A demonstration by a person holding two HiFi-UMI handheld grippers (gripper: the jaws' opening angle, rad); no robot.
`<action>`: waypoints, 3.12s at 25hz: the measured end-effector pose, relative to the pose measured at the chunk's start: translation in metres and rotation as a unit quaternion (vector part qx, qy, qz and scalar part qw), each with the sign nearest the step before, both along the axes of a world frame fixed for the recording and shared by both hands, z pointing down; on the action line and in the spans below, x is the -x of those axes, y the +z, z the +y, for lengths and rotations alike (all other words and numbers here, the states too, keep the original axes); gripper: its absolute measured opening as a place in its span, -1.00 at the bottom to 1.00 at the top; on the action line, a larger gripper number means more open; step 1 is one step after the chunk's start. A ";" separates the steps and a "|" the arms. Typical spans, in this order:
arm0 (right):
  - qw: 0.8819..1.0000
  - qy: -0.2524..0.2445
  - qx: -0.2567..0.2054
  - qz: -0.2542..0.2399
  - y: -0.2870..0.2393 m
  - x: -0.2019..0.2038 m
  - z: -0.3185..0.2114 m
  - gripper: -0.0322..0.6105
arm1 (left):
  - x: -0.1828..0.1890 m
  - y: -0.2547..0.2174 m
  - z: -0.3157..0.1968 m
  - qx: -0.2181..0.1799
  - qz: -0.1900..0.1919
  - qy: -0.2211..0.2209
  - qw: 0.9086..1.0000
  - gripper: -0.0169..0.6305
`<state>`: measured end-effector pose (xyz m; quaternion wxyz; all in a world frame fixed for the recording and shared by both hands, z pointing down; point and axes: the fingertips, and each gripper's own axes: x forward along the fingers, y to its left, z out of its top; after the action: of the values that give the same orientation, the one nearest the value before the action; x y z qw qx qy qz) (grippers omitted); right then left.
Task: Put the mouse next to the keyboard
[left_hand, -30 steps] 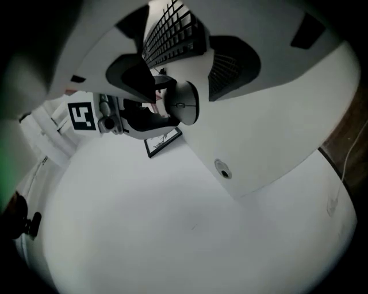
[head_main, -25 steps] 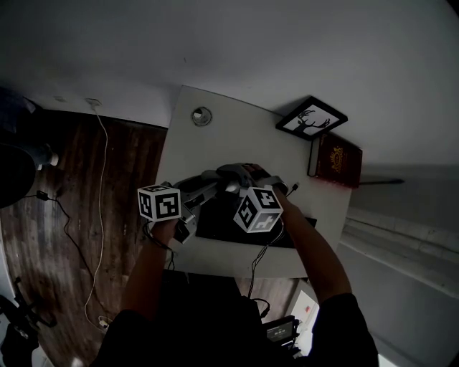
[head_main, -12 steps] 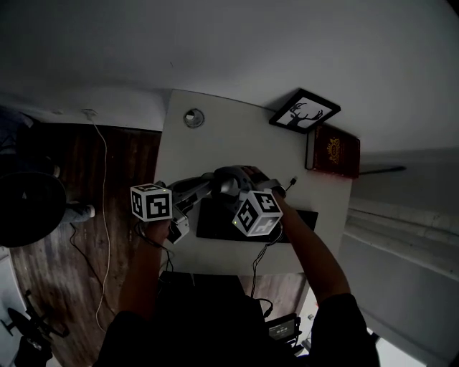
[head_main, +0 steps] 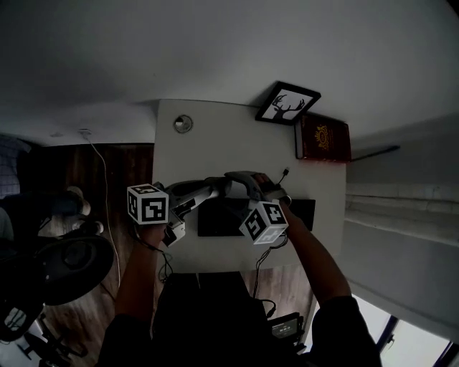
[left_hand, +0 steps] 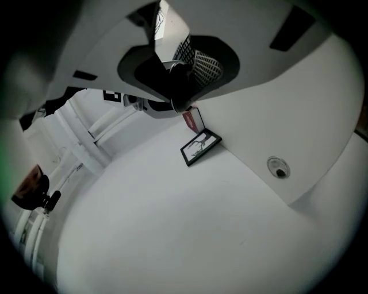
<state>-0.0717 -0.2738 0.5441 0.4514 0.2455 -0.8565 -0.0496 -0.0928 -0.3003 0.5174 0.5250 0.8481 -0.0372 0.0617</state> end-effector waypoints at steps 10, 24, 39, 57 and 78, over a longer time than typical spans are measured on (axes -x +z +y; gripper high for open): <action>0.989 0.141 -0.033 -0.004 -0.043 -0.040 0.082 0.01 | -0.025 -0.034 0.048 -0.037 0.004 0.084 0.996 -0.64; 0.942 0.326 -0.079 -0.006 -0.064 -0.082 0.244 -0.83 | -0.084 -0.075 0.171 -0.081 0.016 0.229 0.970 -0.64; 0.903 0.416 -0.100 -0.031 -0.048 -0.179 0.329 -0.84 | -0.199 -0.067 0.256 -0.117 -0.012 0.328 0.937 -0.64; 0.916 0.378 -0.095 -0.098 -0.019 -0.350 0.343 -0.84 | -0.341 -0.024 0.292 -0.150 -0.096 0.405 0.897 -0.65; 0.882 0.442 -0.073 -0.148 0.020 -0.408 0.370 -0.84 | -0.429 0.049 0.305 -0.108 -0.152 0.556 0.810 -0.65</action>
<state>0.3360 0.0958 0.5640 0.2754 0.6352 -0.7098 0.1297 0.3363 0.0044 0.5666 0.2938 0.7550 0.3545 0.4670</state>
